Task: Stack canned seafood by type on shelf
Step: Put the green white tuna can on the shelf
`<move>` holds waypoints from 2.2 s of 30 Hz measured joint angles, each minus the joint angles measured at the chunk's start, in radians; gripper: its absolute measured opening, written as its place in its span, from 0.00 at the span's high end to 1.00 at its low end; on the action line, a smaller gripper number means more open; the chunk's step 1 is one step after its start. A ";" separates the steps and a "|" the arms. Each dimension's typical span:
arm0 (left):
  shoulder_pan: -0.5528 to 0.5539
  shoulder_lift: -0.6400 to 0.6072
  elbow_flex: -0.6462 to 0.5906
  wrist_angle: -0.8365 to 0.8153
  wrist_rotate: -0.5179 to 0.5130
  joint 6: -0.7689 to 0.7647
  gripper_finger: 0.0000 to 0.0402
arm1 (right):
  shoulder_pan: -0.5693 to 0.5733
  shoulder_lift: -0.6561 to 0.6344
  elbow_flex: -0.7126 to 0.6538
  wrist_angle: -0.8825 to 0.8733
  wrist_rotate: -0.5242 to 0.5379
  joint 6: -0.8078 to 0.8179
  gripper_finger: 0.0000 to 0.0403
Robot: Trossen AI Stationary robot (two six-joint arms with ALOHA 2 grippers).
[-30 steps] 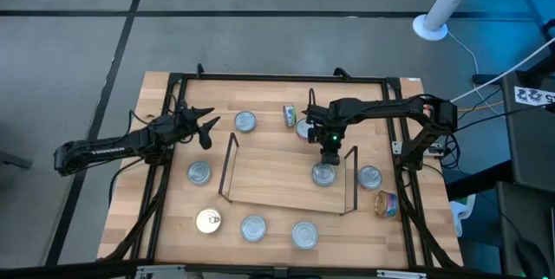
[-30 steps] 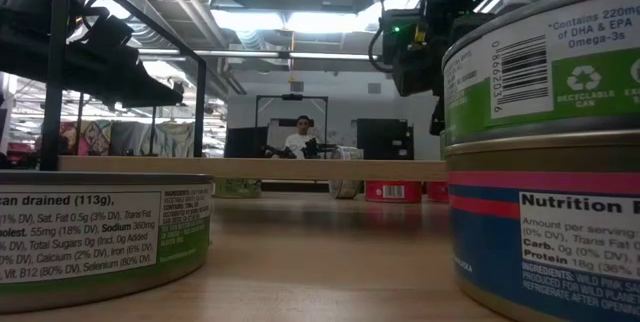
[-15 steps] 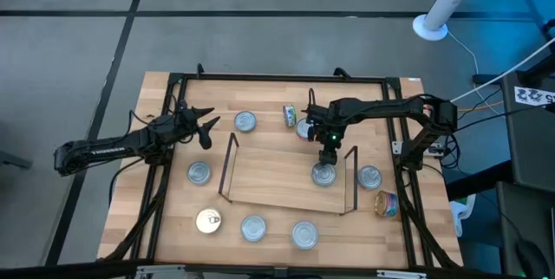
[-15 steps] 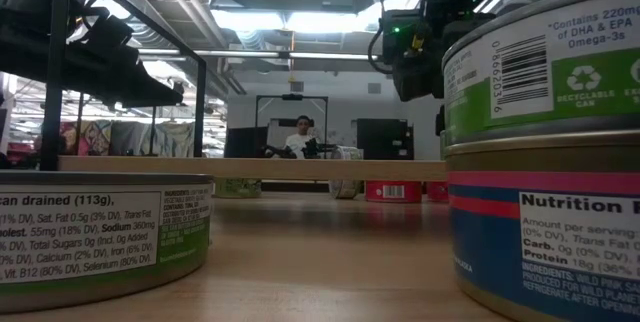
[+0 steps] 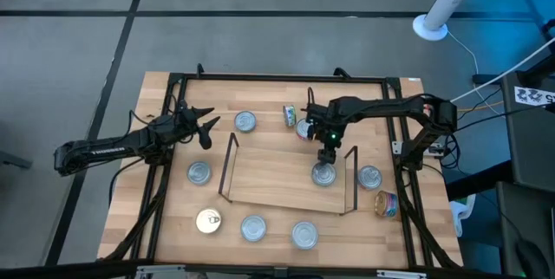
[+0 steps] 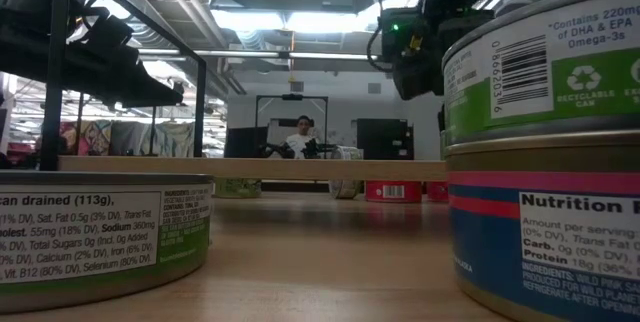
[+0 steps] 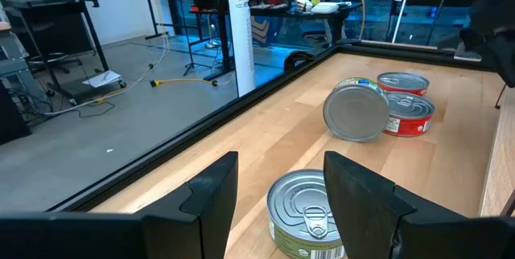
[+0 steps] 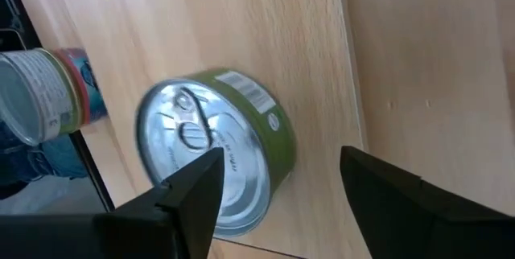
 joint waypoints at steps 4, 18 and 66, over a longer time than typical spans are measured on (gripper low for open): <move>0.000 0.000 0.000 0.000 0.000 0.006 0.55 | 0.000 0.000 0.073 -0.016 0.101 0.045 0.39; 0.000 0.000 0.000 0.000 0.000 0.006 0.55 | 0.000 0.000 0.127 0.371 0.301 0.074 0.39; 0.000 0.000 0.000 0.000 0.000 0.007 0.55 | 0.000 0.153 0.127 0.523 0.851 0.523 0.39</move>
